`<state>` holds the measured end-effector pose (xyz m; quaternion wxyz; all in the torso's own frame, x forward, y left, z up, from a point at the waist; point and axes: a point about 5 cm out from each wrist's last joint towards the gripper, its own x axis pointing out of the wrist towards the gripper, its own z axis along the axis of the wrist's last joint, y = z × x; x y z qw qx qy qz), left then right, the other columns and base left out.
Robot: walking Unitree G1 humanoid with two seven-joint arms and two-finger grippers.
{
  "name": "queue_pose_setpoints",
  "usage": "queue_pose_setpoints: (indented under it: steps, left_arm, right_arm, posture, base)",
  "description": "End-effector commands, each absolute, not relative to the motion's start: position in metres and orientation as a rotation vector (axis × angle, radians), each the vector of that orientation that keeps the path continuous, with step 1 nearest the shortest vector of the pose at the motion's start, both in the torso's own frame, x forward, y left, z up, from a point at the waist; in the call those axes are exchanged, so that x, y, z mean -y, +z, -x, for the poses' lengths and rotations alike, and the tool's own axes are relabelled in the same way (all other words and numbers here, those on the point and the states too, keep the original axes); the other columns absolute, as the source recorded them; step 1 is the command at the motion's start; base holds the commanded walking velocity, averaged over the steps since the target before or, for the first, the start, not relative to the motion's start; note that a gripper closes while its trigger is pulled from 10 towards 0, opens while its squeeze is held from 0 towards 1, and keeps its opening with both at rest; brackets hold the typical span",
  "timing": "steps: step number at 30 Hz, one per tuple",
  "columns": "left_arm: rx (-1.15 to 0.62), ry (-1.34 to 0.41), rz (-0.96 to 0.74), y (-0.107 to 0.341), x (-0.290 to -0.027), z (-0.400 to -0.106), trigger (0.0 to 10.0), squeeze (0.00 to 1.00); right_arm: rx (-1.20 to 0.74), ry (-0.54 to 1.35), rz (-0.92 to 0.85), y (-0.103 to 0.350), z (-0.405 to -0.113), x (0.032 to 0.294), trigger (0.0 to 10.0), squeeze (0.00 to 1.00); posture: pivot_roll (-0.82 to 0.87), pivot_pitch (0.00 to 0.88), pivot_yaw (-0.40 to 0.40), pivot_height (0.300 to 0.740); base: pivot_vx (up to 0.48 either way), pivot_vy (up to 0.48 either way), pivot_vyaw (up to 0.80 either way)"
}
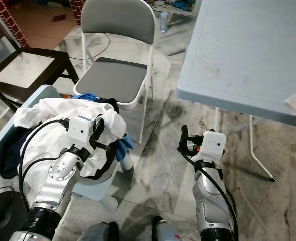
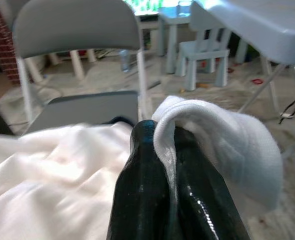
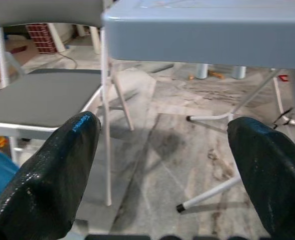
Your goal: Hang hanger
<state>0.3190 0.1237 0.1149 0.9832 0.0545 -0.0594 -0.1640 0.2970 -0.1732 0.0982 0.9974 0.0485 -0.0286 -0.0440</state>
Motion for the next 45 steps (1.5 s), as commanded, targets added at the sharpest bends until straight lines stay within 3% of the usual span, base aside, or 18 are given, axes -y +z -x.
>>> queue_pose_setpoints:
  steps: [1,12,36,45]
  left_arm:
    - [0.087,-0.33,-0.123,0.1088,-0.1242,-0.3185,10.0,0.0]
    - [0.105,-0.336,-0.092,0.1134,-0.1311,-0.3192,10.0,0.0]
    - [0.097,-0.378,-0.084,0.113,-0.1254,-0.3162,10.0,0.0]
    - [0.095,-0.389,-0.09,0.1142,-0.1248,-0.3182,10.0,0.0]
  right_arm:
    - [0.03,-0.104,-0.112,0.0909,-0.2937,0.1753,10.0,0.0]
    - [0.02,-0.09,-0.1,0.0902,-0.2955,0.1739,10.0,0.0]
    - [0.013,-0.093,-0.092,0.0877,-0.295,0.1753,10.0,0.0]
    - [0.011,-0.096,-0.088,0.0864,-0.295,0.1747,10.0,0.0]
  posture:
    - [0.11,0.186,0.045,0.74]
    - [0.12,0.196,0.032,0.74]
    - [0.11,0.208,0.044,0.74]
    - [0.11,0.205,0.05,0.74]
  base:
    - [0.0,0.0,0.0]
    - [0.0,0.0,-0.34]
    - [0.0,-0.327,-0.78]
    - [0.0,-0.35,-0.2]
